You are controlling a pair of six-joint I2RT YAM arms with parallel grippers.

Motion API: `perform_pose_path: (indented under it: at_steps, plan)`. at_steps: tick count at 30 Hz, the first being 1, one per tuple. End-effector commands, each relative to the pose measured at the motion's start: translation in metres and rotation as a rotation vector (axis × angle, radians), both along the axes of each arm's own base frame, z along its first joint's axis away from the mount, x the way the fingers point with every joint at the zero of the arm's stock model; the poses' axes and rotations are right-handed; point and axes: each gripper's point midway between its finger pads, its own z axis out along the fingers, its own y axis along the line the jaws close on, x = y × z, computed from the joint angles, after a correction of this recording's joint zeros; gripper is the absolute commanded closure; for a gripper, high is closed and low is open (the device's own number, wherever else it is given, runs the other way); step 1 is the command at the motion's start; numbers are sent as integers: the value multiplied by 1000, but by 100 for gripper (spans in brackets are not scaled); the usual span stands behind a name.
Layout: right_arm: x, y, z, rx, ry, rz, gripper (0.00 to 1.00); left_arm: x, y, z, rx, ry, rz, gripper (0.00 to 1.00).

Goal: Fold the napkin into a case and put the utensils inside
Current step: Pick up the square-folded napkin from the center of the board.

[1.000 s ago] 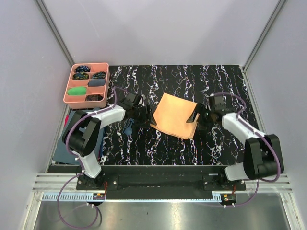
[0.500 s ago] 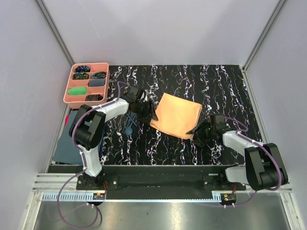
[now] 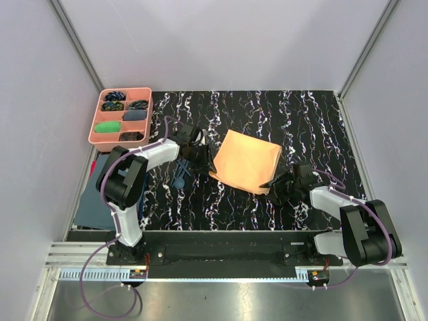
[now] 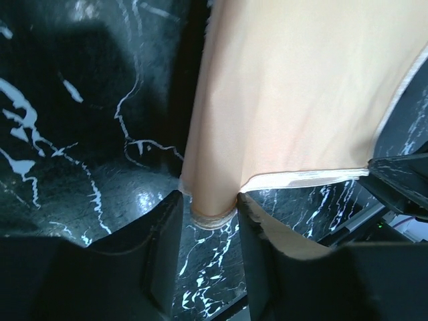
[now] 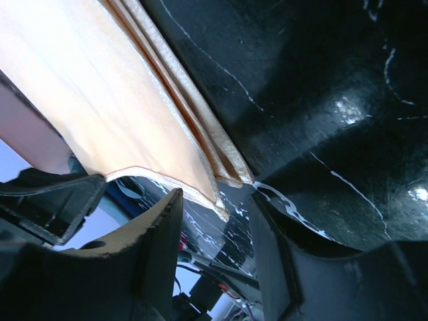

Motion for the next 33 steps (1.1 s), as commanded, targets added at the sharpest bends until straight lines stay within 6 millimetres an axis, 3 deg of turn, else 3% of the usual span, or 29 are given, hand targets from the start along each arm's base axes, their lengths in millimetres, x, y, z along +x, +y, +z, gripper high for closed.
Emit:
perform_pose_path:
  at_steps: [1,4,11,16,28,33]
  plan:
    - [-1,1,-2,7,0,-29,50,1,7,15,0,-56,4,62]
    - [-4,4,-4,11,13,-25,52,1,7,17,-3,-58,5,63]
    - [-12,4,-7,6,23,-36,56,-3,8,14,-6,-51,-1,74]
    - [-12,1,-8,-9,17,-42,59,-6,10,15,-9,-50,-1,74]
    - [-3,6,-2,10,-7,-28,78,-8,12,15,-14,-50,5,78]
    - [-8,8,0,26,-10,-18,95,-9,11,19,-26,-56,4,83]
